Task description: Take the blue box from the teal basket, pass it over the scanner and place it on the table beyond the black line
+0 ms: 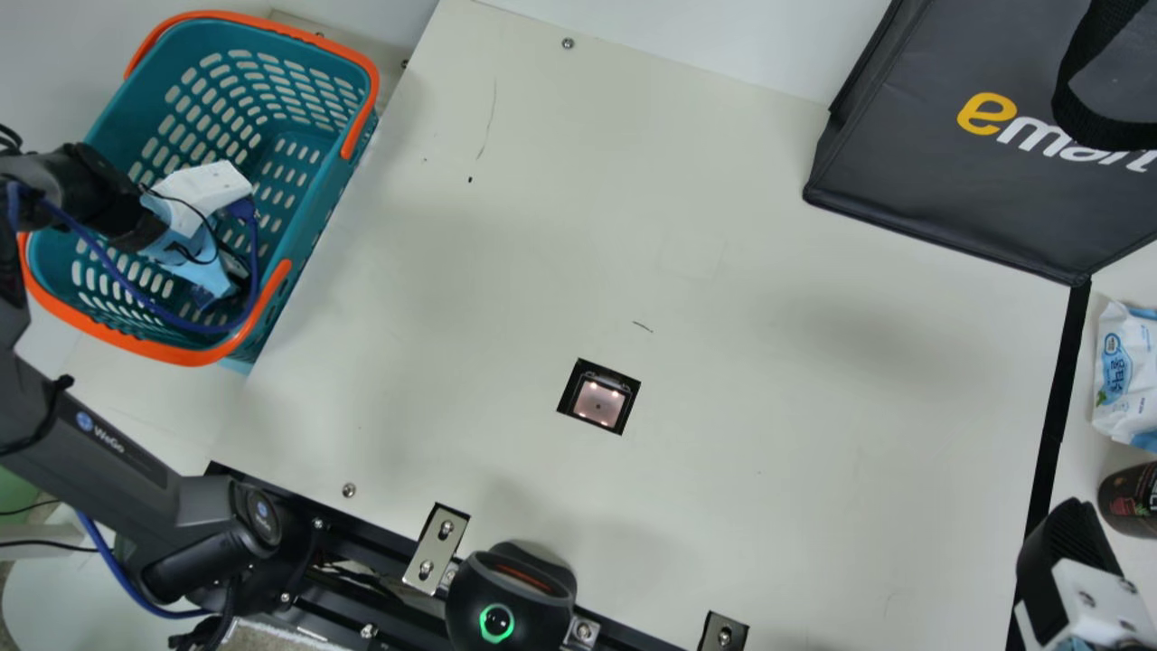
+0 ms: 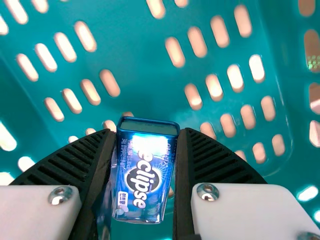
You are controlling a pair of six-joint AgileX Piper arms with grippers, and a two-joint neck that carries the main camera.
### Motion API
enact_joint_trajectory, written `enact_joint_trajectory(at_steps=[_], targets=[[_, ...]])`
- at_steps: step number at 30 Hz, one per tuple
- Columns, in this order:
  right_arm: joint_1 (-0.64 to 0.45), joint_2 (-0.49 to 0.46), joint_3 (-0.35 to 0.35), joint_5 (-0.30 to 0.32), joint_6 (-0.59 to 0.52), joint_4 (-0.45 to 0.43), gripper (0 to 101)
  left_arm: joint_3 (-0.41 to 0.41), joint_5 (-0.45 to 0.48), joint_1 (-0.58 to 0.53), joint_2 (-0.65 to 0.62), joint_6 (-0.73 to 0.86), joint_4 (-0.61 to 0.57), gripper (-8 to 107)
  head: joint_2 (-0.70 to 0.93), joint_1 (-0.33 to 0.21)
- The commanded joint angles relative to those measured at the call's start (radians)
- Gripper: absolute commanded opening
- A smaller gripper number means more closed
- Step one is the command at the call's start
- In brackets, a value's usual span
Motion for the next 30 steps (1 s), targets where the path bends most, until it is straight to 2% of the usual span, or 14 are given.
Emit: enact_joint_trajectory(at_steps=[1,15,30], targets=[[0.0,0.0,0.0,0.0,0.0,0.0,95,-0.005,-0.001,-0.003,-0.001,-0.016,-0.002,-8,0.002,-0.029],[0.0,0.0,0.0,-0.001,0.0,0.0,95,-0.02,-0.007,-0.024,-0.022,-0.181,-0.008,-8,0.002,-0.029],[0.0,0.0,0.0,-0.001,0.0,0.0,95,0.013,-0.032,-0.055,-0.114,-0.554,0.093,-8,0.002,-0.029]])
